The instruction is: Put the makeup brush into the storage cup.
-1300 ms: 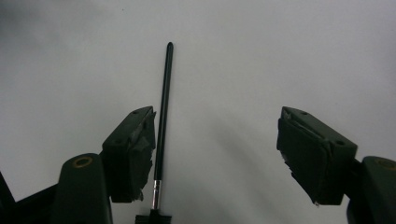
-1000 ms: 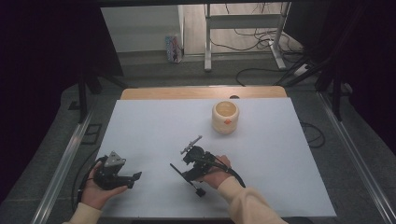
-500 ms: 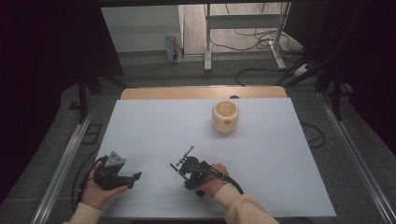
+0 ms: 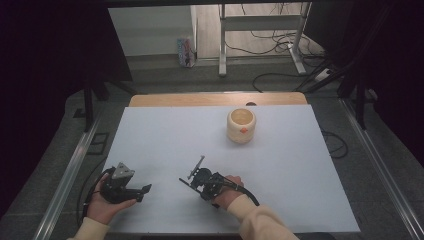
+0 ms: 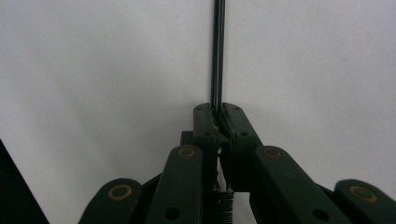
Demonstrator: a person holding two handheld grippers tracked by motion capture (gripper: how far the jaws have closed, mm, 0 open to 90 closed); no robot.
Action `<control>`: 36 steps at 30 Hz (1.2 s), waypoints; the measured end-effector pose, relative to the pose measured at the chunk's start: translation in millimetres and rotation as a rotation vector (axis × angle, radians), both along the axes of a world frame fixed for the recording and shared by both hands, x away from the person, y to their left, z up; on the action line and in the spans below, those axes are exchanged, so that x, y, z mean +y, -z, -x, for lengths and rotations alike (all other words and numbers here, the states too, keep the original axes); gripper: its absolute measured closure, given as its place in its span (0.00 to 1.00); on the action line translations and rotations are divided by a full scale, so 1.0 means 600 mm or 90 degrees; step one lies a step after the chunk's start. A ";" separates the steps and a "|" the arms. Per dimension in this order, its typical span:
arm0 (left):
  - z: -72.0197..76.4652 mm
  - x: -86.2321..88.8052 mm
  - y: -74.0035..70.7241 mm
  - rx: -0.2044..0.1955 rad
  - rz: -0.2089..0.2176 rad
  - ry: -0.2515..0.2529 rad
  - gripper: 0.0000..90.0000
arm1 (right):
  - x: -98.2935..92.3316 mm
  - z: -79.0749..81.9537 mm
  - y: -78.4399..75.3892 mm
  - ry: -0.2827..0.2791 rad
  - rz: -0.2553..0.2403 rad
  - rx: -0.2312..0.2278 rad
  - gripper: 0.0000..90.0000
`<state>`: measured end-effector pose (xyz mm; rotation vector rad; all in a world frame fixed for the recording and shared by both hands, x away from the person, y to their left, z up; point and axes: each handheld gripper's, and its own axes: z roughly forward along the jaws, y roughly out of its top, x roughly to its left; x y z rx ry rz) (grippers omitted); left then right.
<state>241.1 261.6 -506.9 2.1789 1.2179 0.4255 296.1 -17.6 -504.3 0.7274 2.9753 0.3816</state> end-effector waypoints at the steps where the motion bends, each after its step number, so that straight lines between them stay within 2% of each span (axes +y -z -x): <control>1: 0.000 0.000 0.000 0.000 0.000 0.000 0.22 | 0.000 0.000 0.000 0.000 0.000 0.000 0.95; 4: 0.000 0.000 0.000 -0.001 0.000 -0.001 0.22 | 0.005 0.000 -0.002 0.004 0.009 0.008 0.96; 7: 0.000 0.001 -0.001 -0.002 0.000 -0.002 0.22 | 0.009 -0.005 -0.002 -0.014 0.021 0.019 0.96; 10: 0.002 0.000 -0.003 -0.006 0.001 0.000 0.22 | 0.014 -0.005 -0.005 -0.028 0.041 0.017 0.96; 13: 0.002 0.000 -0.004 -0.007 0.001 0.000 0.22 | 0.007 -0.011 -0.017 -0.025 0.016 0.011 0.96; 17: 0.002 0.000 -0.003 -0.006 0.001 -0.001 0.22 | -0.005 -0.016 -0.034 -0.025 0.014 0.002 0.96; 20: 0.001 -0.001 -0.004 -0.007 0.000 0.000 0.22 | -0.026 -0.025 -0.064 -0.020 -0.006 -0.020 0.96; 27: 0.001 -0.001 -0.003 -0.007 -0.002 0.000 0.22 | -0.054 -0.039 -0.100 -0.013 -0.049 -0.026 0.96; 36: 0.003 -0.004 -0.007 -0.022 -0.002 0.000 0.22 | -0.071 -0.050 -0.120 -0.024 -0.070 -0.026 0.96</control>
